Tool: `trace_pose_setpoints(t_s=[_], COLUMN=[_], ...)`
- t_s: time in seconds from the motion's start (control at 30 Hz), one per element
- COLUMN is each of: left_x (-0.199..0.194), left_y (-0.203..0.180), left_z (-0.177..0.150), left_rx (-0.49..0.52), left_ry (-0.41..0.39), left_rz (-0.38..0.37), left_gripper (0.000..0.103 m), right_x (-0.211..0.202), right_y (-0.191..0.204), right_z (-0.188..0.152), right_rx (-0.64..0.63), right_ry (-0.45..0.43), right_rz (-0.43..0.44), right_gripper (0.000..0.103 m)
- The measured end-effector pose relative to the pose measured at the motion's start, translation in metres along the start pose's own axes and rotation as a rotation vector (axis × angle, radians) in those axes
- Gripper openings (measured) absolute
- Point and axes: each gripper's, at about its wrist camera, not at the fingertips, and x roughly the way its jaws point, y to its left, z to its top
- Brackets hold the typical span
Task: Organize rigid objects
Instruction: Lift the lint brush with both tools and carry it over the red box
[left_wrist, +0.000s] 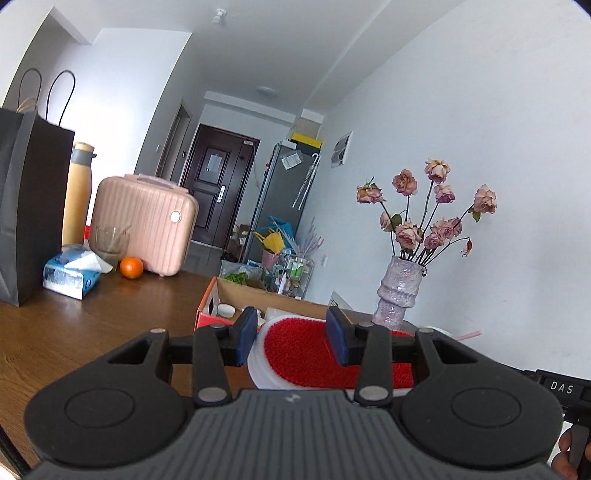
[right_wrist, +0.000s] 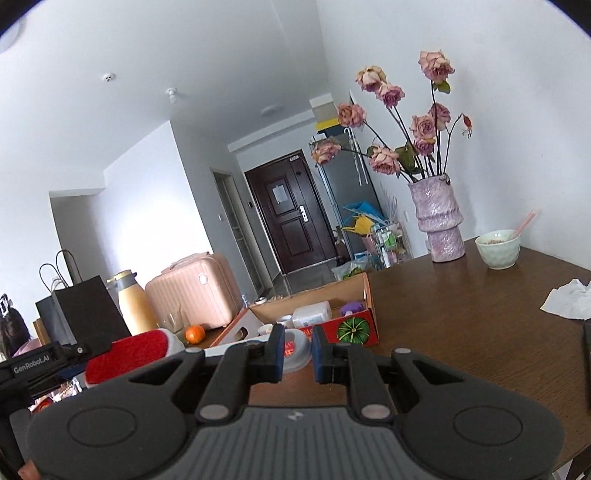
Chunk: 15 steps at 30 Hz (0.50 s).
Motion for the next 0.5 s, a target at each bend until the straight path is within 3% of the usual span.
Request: trace_pose_setpoints(t_s=[0.3, 0.5], left_x=[0.018, 0.054], left_y=[0.003, -0.003], left_z=[0.022, 0.064], left_rx=[0.014, 0.04], left_ry=[-0.042, -0.103], left_rz=[-0.01, -0.019], left_gripper=[0.041, 0.042], right_x=[0.015, 0.049], right_y=[0.006, 0.011], right_z=[0.016, 0.056], right_rx=[-0.015, -0.042], right_ry=[-0.023, -0.084], right_rz=[0.008, 0.018], right_gripper=[0.015, 0.015])
